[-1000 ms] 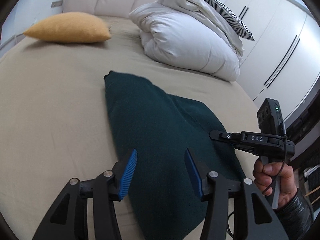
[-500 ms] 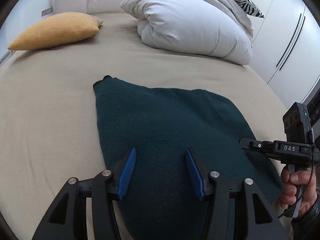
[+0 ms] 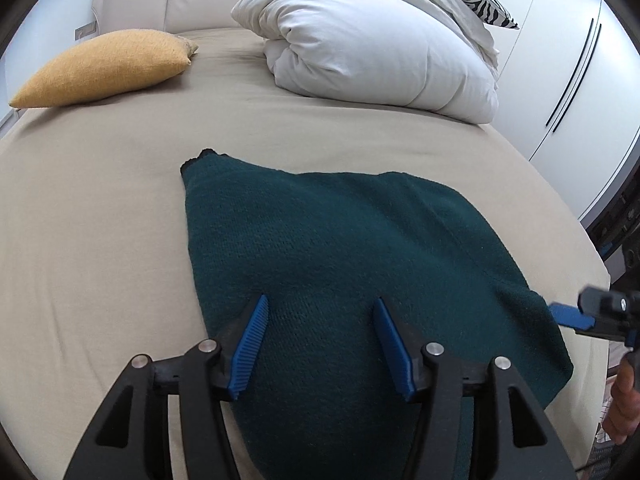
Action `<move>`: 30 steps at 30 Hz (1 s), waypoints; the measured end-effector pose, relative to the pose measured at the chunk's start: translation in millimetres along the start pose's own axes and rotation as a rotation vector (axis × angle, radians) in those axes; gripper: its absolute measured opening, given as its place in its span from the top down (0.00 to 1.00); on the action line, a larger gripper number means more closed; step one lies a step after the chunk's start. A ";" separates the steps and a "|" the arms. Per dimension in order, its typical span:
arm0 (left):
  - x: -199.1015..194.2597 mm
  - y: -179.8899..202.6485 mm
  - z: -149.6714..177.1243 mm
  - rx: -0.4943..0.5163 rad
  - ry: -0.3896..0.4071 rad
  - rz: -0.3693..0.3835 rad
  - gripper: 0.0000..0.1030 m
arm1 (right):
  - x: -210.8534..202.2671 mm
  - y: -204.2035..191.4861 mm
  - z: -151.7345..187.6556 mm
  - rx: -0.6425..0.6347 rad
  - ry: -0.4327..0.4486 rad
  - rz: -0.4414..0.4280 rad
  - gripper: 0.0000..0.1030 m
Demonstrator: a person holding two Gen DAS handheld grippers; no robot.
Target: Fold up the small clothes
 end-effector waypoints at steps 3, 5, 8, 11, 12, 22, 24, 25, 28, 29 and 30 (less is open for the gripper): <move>0.2 1.3 0.3 0.000 0.001 -0.007 0.43 | 19.0 8.6 20.2 -0.041 -0.088 0.109 0.67; -1.3 1.9 1.3 0.002 -0.001 -0.007 0.43 | 22.5 26.0 29.0 0.035 -0.096 0.104 0.94; -2.8 1.8 3.1 0.019 -0.002 0.001 0.43 | 12.1 43.3 39.0 0.158 -0.026 0.004 0.96; -2.1 2.6 4.8 0.026 0.002 0.001 0.43 | 17.9 59.1 54.4 0.251 0.005 -0.078 0.97; -1.7 3.3 5.3 0.031 0.004 -0.002 0.43 | 21.5 63.0 60.5 0.267 0.007 -0.099 0.97; -19.8 -2.1 -12.0 0.009 0.059 -0.011 0.43 | -18.9 22.6 20.6 0.018 0.081 0.182 0.90; -18.1 0.2 -21.4 0.024 0.076 -0.023 0.43 | -16.1 0.4 1.9 -0.032 0.095 0.128 0.90; -13.0 1.6 -25.3 0.032 0.070 -0.028 0.43 | -7.5 -11.0 -3.9 -0.058 0.078 0.091 0.90; 15.0 0.6 -29.0 0.042 0.007 -0.055 0.42 | 37.0 -32.3 -13.8 -0.119 -0.017 0.036 0.90; 22.6 -1.1 -28.5 0.055 -0.003 -0.068 0.40 | 53.7 -27.9 -16.1 -0.116 -0.047 0.051 0.90; 28.2 -1.8 -27.9 0.076 -0.004 -0.075 0.38 | 68.9 -15.3 -18.2 -0.085 -0.073 0.080 0.93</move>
Point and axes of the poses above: each gripper's, at about its wrist camera, not at the fingertips, and x roughly the way its jaws point, y to its right, z to its underside, the point moved 6 cm from there along x, roughly the way its jaws point, and after that the axes turned 3 degrees about -x, right-handed, at the moved point
